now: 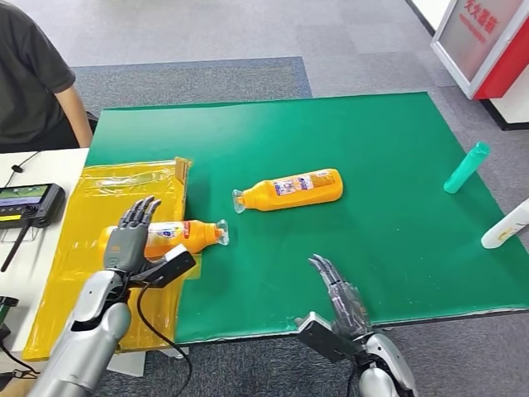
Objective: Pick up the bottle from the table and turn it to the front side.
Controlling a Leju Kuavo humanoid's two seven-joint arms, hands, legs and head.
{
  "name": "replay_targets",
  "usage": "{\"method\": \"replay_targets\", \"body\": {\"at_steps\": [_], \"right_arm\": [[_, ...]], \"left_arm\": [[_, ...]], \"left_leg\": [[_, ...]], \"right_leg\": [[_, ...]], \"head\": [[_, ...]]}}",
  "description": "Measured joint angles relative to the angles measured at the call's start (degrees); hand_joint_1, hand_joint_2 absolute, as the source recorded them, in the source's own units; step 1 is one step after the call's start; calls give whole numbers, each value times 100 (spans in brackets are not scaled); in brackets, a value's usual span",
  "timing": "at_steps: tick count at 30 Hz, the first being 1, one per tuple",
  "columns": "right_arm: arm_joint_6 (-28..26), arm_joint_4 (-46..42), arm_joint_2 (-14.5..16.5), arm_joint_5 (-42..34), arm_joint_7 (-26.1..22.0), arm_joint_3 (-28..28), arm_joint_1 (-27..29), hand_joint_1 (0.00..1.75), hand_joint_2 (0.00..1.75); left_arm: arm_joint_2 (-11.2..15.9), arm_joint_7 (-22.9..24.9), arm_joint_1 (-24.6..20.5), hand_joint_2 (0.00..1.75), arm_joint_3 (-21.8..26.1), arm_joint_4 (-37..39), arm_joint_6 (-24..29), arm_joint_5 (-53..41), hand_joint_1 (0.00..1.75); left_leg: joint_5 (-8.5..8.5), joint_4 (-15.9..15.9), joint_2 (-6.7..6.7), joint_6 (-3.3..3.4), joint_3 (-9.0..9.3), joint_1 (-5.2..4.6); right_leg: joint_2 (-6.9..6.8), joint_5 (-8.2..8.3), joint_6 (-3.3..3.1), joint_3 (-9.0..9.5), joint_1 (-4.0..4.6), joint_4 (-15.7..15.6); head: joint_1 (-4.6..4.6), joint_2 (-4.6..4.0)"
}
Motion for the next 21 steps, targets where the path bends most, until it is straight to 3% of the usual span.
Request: {"method": "replay_targets", "body": {"at_steps": [8,15,18,21], "right_arm": [[-187,-88,-86,-186,-198,-152,214,0,175],[-205,-246,-240,-401,-446,-327,387,0,175],[-199,-352,-314,-627,-686,-436,462,0,175],[-174,-468,-366,-803,-873,-551,526,0,175]], "left_arm": [[36,-1460,916,175,427,-1306,-885,2577,0],[20,-2338,1575,175,596,-2043,-1245,3344,0],[-75,-2848,1753,175,569,-2219,-1396,3674,0],[-184,-3064,1857,175,506,-2256,-1558,3929,0]], "left_leg": [[-2,0,1,1,0,0],[-5,0,0,4,0,0],[-6,0,0,5,1,-2],[-6,0,0,7,1,-4]], "right_leg": [[0,-4,-2,0,0,-1],[-1,-4,-1,0,0,-4],[-1,-4,-1,0,-2,-7],[-1,-4,0,1,-4,-8]], "head": [[1,0],[0,0],[1,0],[1,0]]}}
